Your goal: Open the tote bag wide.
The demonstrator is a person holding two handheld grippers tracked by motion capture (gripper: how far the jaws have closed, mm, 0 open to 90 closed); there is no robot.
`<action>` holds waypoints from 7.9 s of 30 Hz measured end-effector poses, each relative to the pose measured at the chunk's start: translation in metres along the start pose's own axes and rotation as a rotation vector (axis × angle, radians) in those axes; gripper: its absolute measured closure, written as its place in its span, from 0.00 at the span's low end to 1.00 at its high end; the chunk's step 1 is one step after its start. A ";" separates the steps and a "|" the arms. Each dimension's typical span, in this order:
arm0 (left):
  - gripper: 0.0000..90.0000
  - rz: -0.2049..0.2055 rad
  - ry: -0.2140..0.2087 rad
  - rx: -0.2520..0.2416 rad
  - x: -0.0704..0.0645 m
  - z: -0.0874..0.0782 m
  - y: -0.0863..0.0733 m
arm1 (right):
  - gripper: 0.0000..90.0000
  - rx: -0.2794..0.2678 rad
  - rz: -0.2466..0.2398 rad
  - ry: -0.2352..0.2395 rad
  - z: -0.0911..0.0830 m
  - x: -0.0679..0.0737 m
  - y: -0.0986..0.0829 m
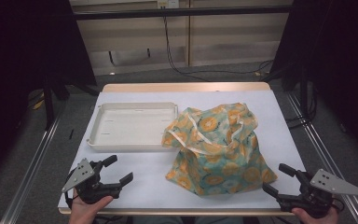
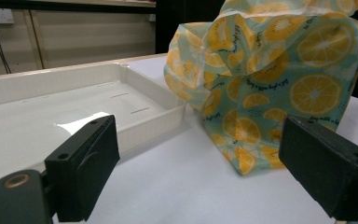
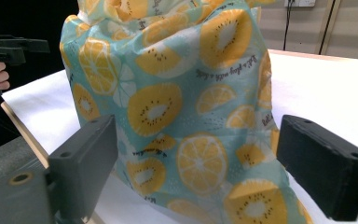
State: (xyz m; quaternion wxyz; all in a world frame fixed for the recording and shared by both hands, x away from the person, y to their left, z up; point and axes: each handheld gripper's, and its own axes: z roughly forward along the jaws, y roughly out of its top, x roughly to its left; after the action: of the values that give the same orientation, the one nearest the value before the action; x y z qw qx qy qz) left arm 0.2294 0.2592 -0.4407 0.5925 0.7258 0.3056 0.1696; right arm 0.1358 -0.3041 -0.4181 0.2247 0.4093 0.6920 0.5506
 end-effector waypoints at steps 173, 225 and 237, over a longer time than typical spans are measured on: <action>0.85 0.177 -0.692 0.193 -0.108 0.117 0.035 | 0.54 0.137 -0.043 0.237 0.032 -0.014 0.056; 1.00 0.280 -0.655 0.423 -0.116 0.154 0.010 | 0.98 0.127 0.047 -0.050 0.080 -0.095 0.061; 1.00 0.273 -0.646 0.465 -0.111 0.170 -0.003 | 0.98 0.270 0.011 -0.009 0.105 -0.086 0.030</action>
State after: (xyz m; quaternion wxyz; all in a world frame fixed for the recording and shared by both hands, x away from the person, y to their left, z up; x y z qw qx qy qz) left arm 0.2482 0.0589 -0.4722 0.4503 0.8899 0.0352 -0.0635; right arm 0.2735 -0.3117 -0.4323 0.1675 0.4420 0.7566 0.4519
